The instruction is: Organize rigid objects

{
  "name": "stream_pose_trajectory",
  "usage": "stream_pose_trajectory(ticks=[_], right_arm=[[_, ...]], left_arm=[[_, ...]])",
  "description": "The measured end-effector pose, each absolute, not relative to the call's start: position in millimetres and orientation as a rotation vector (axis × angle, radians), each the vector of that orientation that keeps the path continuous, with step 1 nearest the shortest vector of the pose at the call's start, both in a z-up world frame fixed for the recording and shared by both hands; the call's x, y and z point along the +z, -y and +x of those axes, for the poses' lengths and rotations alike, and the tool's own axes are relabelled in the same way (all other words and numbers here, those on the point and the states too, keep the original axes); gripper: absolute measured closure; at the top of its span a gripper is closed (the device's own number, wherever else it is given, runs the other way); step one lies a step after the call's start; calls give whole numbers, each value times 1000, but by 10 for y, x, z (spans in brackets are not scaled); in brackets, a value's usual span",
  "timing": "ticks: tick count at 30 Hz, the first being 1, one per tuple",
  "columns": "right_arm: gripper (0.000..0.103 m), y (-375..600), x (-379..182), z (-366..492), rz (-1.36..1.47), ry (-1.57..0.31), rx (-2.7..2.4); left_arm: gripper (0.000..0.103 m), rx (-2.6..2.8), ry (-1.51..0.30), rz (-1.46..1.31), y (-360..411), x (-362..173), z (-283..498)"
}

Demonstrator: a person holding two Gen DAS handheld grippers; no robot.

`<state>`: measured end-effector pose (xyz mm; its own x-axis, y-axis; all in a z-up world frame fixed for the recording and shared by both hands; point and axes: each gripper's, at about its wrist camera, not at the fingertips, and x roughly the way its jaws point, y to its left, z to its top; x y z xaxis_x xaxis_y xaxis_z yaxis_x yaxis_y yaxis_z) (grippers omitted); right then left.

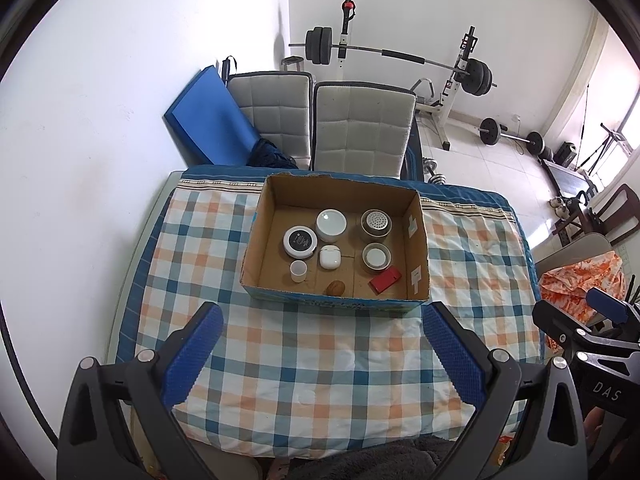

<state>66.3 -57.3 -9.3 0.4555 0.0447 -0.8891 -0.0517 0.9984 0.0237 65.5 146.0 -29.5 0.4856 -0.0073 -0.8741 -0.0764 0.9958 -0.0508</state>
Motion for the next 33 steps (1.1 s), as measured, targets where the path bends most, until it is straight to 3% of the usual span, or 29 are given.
stream_pose_trajectory(ticks=[33], right_arm=[[0, 634, -24, 619, -2, -1068, 30]], left_arm=[[0, 25, -1062, -80, -1407, -294, 632]])
